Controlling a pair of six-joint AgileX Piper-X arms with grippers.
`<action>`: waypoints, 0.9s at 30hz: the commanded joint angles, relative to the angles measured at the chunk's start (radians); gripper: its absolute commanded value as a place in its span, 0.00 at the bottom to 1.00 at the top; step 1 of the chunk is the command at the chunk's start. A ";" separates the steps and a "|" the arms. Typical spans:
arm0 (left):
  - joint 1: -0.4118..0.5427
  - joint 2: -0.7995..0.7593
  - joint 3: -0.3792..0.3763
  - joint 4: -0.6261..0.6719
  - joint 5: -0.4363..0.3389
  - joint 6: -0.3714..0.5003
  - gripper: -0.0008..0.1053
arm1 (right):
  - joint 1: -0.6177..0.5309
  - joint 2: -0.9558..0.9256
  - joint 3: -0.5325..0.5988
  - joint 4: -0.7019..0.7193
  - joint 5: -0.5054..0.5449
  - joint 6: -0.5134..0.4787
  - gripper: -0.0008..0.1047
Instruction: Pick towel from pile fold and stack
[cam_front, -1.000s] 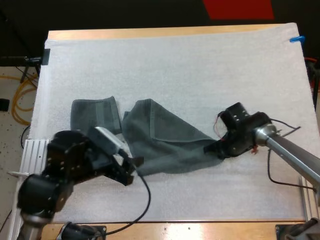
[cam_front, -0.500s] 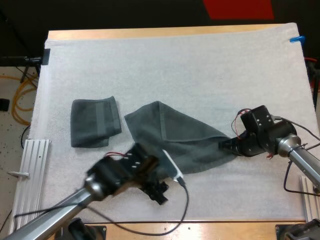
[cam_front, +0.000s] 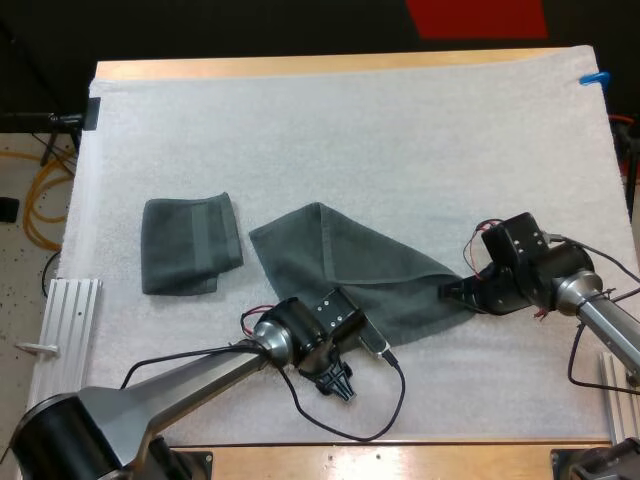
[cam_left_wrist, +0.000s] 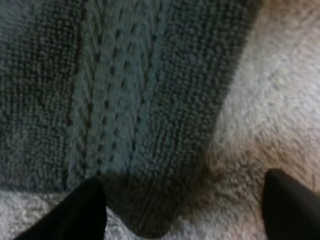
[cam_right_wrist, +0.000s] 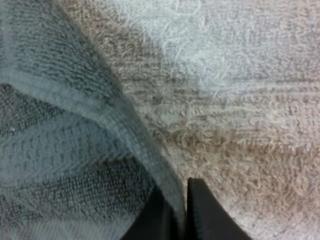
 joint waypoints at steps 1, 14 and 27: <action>-0.005 -0.006 -0.002 -0.011 -0.015 -0.022 0.47 | -0.005 -0.012 -0.001 0.001 -0.006 0.000 0.01; 0.002 -0.091 -0.126 0.062 -0.021 -0.016 0.01 | -0.005 -0.082 -0.022 -0.029 -0.056 -0.049 0.01; 0.245 -0.497 -0.360 0.147 0.190 -0.009 0.01 | -0.005 -0.277 -0.181 0.198 -0.273 0.050 0.01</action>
